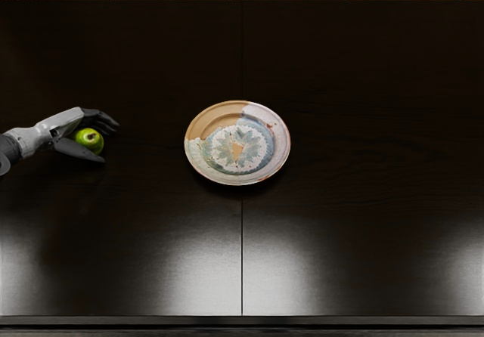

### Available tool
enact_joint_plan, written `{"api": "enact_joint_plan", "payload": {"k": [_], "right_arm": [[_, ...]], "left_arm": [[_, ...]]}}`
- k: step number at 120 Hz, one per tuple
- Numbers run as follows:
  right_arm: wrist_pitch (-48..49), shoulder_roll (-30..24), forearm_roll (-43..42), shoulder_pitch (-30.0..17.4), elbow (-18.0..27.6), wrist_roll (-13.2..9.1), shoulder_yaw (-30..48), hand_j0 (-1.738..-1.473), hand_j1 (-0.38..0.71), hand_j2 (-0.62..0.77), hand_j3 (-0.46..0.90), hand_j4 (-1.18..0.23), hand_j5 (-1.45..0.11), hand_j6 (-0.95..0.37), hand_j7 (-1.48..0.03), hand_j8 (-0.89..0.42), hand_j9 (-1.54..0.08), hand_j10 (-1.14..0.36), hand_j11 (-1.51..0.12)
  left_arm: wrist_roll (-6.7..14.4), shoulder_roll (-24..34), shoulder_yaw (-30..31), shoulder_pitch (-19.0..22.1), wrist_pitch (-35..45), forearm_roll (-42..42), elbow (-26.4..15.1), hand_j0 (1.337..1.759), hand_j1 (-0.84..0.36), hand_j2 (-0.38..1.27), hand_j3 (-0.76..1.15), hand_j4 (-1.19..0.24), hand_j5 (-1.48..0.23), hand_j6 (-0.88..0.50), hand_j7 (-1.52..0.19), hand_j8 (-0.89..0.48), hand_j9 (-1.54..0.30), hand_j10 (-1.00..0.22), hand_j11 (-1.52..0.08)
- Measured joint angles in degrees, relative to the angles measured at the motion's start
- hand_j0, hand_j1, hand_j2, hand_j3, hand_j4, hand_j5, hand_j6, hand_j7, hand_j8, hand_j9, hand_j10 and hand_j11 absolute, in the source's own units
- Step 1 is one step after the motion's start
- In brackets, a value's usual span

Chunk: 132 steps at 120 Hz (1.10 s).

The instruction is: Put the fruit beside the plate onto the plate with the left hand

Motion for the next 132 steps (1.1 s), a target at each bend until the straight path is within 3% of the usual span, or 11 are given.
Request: {"api": "enact_joint_plan", "payload": {"k": [18, 48, 71, 76, 87, 98, 108, 121, 132], "right_arm": [[0.00, 0.00, 0.00, 0.03, -0.01, 0.00, 0.01, -1.658, -0.32, 0.00, 0.00, -0.02, -0.03, -0.02, -0.03, -0.02, -0.03, -0.02, -0.03], [0.00, 0.00, 0.00, 0.08, -0.01, -0.03, 0.01, -1.658, -0.32, 0.00, 0.00, -0.02, -0.03, -0.02, -0.03, -0.02, -0.03, -0.02, -0.03], [0.00, 0.00, 0.00, 0.09, -0.01, -0.04, 0.01, -1.658, -0.32, 0.00, 0.00, -0.02, -0.03, -0.02, -0.03, -0.02, -0.03, -0.02, -0.03], [0.00, 0.00, 0.00, 0.09, -0.01, -0.03, 0.01, -1.658, -0.32, 0.00, 0.00, -0.02, -0.03, -0.02, -0.03, -0.02, -0.03, -0.02, -0.03], [0.00, 0.00, 0.00, 0.09, -0.02, -0.02, 0.01, -1.658, -0.32, 0.00, 0.00, -0.02, -0.03, -0.02, -0.03, -0.02, -0.03, -0.02, -0.03], [0.00, 0.00, 0.00, 0.09, -0.07, -0.01, 0.01, -1.658, -0.32, 0.00, 0.00, -0.02, -0.03, -0.02, -0.03, -0.02, -0.03, -0.02, -0.03], [0.00, 0.00, 0.00, 0.09, -0.11, -0.01, 0.01, -1.658, -0.32, 0.00, 0.00, -0.02, -0.03, -0.02, -0.03, -0.02, -0.03, -0.02, -0.03], [0.00, 0.00, 0.00, 0.09, -0.16, 0.00, 0.01, -1.658, -0.32, 0.00, 0.00, -0.02, -0.03, -0.02, -0.03, -0.02, -0.03, -0.02, -0.03], [0.00, 0.00, 0.00, 0.09, -0.18, -0.04, 0.01, -1.658, -0.32, 0.00, 0.00, -0.02, -0.03, -0.02, -0.03, -0.02, -0.03, -0.02, -0.03]], "left_arm": [[0.08, 0.00, 0.05, -0.12, -0.09, -0.07, -0.08, 1.658, -0.20, 0.10, 0.00, -0.45, -0.59, -0.45, -0.59, -0.45, -0.59, -0.28, -0.23], [0.11, 0.00, 0.00, -0.71, -0.50, -0.21, -0.49, 1.658, -0.19, 0.10, 0.00, -0.45, -0.59, -0.45, -0.59, -0.45, -0.59, -0.40, -0.48], [0.11, 0.21, -0.03, -0.25, -0.66, -0.45, -0.57, 1.658, -0.21, 0.10, 0.00, -0.48, -0.62, -0.48, -0.62, -0.48, -0.62, -0.46, -0.57], [0.11, 0.26, -0.05, -0.18, -0.70, -0.49, -0.58, 1.658, -0.23, 0.11, 0.00, -0.49, -0.63, -0.49, -0.63, -0.49, -0.63, -0.49, -0.50], [0.13, 0.09, 0.02, -0.31, -0.63, -0.40, -0.50, 1.658, -0.26, 0.11, 0.00, -0.52, -0.66, -0.52, -0.66, -0.52, -0.66, -0.45, -0.64], [0.10, 0.25, 0.03, -0.27, -0.73, -0.39, -0.50, 1.658, -0.27, 0.10, 0.00, -0.54, -0.71, -0.54, -0.71, -0.54, -0.71, -0.53, -0.46], [0.07, 0.09, -0.04, -0.19, -0.74, -0.51, -0.39, 1.657, -0.29, 0.10, 0.00, -0.58, -0.73, -0.58, -0.73, -0.56, -0.73, -0.48, -0.57], [-0.01, 0.25, -0.09, -0.19, -1.07, -0.68, -0.31, 1.657, -0.26, 0.06, 0.00, -0.61, -0.80, -0.60, -0.80, -0.54, -0.80, -0.59, -0.34], [-0.06, 0.24, -0.03, -0.19, -1.10, -0.65, -0.28, 1.656, -0.29, 0.07, 0.00, -0.63, -0.84, -0.63, -0.85, -0.51, -0.84, -0.56, -0.41]]}}
